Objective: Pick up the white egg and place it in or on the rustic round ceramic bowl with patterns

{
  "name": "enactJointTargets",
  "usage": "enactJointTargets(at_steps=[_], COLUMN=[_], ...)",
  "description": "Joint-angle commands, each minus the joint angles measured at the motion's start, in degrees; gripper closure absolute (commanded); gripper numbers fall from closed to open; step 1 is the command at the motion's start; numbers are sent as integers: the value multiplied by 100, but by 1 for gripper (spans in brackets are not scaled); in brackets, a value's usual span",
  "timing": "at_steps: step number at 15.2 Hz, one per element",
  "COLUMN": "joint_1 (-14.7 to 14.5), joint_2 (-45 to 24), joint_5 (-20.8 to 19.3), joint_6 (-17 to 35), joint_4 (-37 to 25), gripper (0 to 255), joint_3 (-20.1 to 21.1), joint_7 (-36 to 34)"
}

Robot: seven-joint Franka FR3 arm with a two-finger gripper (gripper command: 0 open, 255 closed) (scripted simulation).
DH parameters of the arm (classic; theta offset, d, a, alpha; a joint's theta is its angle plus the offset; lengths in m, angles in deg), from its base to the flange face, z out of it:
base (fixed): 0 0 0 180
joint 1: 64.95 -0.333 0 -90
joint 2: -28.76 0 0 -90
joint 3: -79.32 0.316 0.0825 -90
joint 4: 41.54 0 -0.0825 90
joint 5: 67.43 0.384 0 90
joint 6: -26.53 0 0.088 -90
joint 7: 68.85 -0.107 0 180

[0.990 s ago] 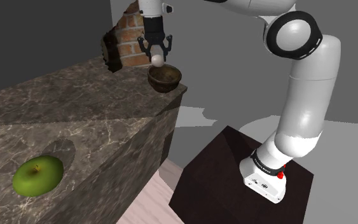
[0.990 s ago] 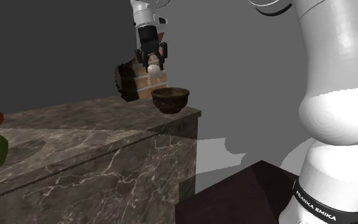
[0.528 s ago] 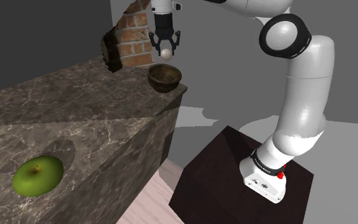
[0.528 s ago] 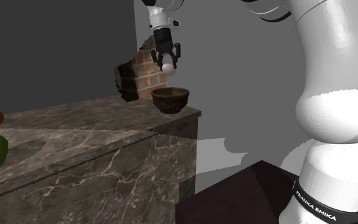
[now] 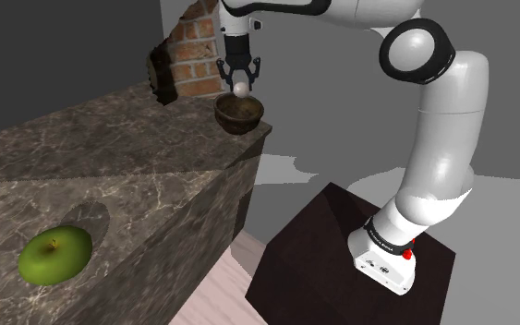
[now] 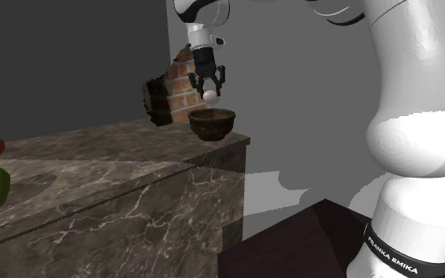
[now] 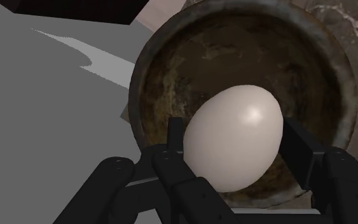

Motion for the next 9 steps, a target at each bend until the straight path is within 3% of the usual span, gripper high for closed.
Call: enactJointTargets(at_steps=[1,9], joint_1=[26,68], joint_2=[2,-9], joint_5=[-2,-12], joint_6=[153,549], joint_4=[151,543], gripper=[255,255], joint_3=[-6,-16], joint_7=[3,-23])
